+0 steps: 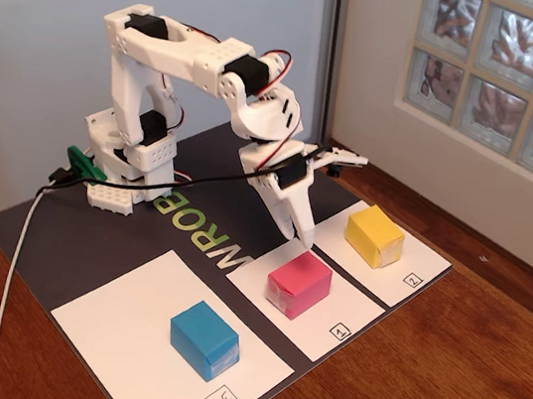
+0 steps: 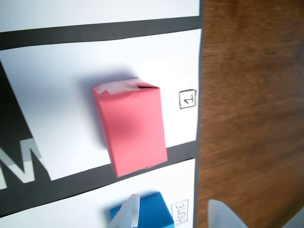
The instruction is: Move box red to home
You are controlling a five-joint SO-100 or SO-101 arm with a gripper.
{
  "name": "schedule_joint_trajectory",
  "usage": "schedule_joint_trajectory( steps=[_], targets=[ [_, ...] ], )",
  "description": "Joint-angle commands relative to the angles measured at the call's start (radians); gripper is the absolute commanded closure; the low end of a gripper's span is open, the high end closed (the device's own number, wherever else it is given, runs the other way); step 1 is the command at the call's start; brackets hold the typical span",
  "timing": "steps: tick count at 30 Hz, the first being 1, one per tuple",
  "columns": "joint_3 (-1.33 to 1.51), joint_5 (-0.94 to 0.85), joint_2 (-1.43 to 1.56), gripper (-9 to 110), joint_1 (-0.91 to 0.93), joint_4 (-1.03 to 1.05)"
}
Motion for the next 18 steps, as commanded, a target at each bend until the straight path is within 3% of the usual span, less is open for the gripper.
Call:
schedule_joint_trajectory(
  steps=[1,7,13,18],
  targets=[
    [-0.129,-0.021,-0.080,74,0.008,0.092],
    [-0.359,0.029,-0.236,71,-0.009,0.314],
    [-0.390,0.048,-0.245,70,-0.043,0.351],
    [-0.390,0.034,-0.255,59,-0.058,0.385]
  ],
)
